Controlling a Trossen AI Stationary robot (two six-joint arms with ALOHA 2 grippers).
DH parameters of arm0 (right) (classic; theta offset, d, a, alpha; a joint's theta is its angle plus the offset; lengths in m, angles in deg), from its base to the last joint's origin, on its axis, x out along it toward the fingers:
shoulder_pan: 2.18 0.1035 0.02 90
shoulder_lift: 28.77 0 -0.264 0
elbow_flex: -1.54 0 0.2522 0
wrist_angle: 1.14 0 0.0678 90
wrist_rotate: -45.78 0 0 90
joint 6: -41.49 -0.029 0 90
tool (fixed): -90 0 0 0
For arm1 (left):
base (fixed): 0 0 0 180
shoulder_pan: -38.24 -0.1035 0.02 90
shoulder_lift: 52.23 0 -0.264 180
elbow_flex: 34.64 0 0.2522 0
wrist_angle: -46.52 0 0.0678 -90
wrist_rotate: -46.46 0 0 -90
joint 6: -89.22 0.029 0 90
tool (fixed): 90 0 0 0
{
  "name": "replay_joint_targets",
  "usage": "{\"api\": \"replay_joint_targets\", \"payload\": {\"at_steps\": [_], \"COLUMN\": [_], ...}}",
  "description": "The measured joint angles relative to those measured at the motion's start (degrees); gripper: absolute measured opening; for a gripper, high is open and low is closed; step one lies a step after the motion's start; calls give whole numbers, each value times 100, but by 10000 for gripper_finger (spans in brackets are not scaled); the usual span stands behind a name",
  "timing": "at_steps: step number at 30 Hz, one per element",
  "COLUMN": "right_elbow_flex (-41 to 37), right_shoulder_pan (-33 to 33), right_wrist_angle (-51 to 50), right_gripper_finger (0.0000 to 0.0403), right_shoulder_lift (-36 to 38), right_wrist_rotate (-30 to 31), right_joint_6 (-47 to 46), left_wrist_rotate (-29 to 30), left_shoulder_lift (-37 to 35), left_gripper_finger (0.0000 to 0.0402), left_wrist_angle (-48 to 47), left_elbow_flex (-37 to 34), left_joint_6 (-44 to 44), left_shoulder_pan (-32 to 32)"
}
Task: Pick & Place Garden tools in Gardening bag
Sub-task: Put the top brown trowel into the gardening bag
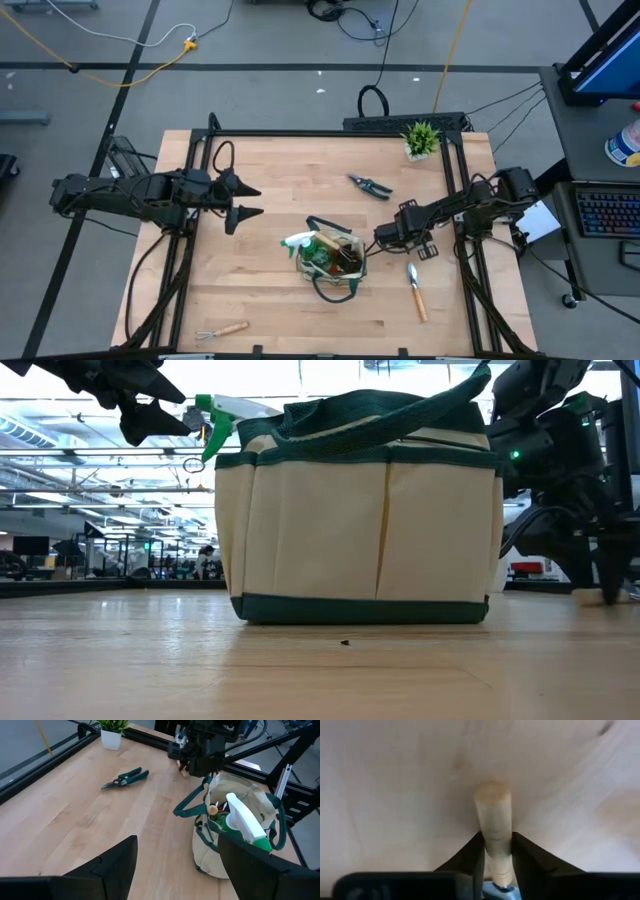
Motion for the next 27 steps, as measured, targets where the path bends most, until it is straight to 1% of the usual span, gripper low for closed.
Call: {"api": "replay_joint_targets", "payload": {"at_steps": [2, 8, 13, 21, 27], "right_elbow_flex": [4, 4, 2, 11, 11], "right_shoulder_pan": [-4, 0, -4, -19, -199], "right_wrist_angle": [6, -57, -156, -17, 449], "right_gripper_finger": [59, 59, 59, 59, 58], "right_shoulder_lift": [14, 133, 494, 1471, 2274], "right_wrist_rotate": [48, 368, 980, 1817, 1922], "right_joint_6": [-1, -51, -177, -642, -1326], "left_wrist_rotate": [0, 2, 2, 9, 211], "left_shoulder_lift": [0, 0, -1, -2, 0], "left_gripper_finger": [280, 280, 280, 280, 280], "left_wrist_angle": [2, 3, 15, 63, 88], "left_elbow_flex": [0, 0, 0, 0, -2], "left_joint_6": [-4, -7, -8, -57, -225], "left_shoulder_pan": [2, 2, 1, 0, 0]}}
